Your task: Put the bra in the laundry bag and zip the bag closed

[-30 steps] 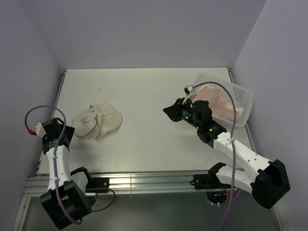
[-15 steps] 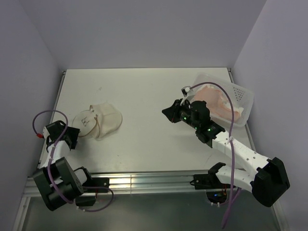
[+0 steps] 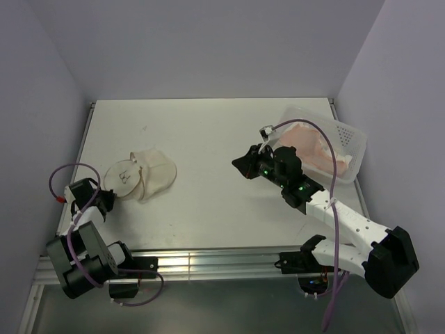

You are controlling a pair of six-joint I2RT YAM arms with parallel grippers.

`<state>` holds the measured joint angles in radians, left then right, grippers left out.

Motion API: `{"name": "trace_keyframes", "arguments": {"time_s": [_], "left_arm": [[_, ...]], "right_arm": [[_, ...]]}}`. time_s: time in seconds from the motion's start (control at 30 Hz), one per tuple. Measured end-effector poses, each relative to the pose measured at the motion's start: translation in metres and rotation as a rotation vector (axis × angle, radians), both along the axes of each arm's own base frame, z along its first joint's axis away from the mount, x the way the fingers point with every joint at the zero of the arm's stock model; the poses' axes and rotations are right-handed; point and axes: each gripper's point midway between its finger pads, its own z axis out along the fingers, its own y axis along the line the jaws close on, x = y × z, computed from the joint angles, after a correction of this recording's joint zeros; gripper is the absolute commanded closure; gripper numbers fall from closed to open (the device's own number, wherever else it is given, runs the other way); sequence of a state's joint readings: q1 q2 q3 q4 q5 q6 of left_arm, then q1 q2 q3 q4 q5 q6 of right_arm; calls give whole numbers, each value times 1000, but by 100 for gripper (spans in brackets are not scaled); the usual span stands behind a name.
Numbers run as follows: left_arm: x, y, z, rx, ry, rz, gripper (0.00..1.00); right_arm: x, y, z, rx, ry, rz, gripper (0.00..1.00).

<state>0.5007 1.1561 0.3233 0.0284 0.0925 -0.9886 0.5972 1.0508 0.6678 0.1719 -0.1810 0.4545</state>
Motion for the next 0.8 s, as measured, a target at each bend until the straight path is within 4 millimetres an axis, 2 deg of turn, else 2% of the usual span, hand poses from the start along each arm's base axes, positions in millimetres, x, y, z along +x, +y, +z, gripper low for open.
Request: {"name": "trace_keyframes", "arguments": {"time_s": [0.13, 0.23, 0.3, 0.5, 0.57, 0.67, 0.8], "left_arm": [[5, -1, 5, 7, -41, -10, 100], [10, -1, 26, 49, -104, -21, 100], [14, -2, 52, 104, -175, -32, 100], [36, -1, 167, 294, -407, -80, 100], [39, -1, 197, 347, -462, -93, 100], [41, -5, 225, 405, -490, -129, 100], [48, -30, 257, 483, -504, -237, 100]], "right_arm": [[-2, 4, -4, -5, 7, 12, 85], [-3, 8, -8, -13, 16, 22, 85], [-3, 10, -13, -22, 27, 28, 85], [-7, 21, -22, -48, 39, 57, 85], [-9, 24, -21, -54, 31, 65, 85], [-9, 26, -18, -58, 18, 65, 85], [-9, 27, -20, -64, 18, 60, 85]]}}
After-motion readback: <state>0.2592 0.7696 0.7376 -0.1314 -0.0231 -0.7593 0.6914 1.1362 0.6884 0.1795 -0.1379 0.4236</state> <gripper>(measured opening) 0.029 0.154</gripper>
